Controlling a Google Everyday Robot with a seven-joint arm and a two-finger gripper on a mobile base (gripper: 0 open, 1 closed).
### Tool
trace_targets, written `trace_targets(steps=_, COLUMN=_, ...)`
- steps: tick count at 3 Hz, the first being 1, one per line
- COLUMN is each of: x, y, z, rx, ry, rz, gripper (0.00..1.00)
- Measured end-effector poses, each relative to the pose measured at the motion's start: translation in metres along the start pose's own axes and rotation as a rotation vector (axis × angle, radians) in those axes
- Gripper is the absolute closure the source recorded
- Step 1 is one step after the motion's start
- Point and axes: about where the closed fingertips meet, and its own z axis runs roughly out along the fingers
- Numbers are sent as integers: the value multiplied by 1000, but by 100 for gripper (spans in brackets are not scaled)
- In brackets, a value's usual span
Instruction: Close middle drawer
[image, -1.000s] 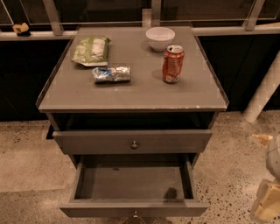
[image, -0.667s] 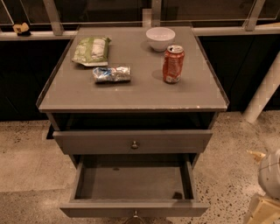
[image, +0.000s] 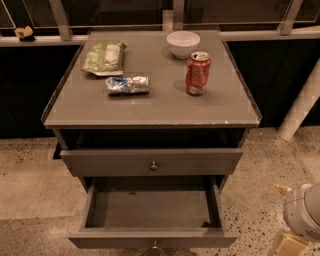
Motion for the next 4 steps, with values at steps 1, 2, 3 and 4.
trace_targets(steps=1, x=7, y=9, z=3, rx=-12, ry=-27, rz=-22, gripper=0)
trace_targets(steps=2, x=32, y=38, z=32, rx=-60, ry=-75, rz=-29, gripper=0)
trace_targets(steps=3, x=44, y=63, z=81, rx=-136, ry=-117, rz=-23, gripper=0)
trace_targets(steps=4, x=45, y=81, z=130, rx=-199, ry=-151, rz=-19, gripper=0)
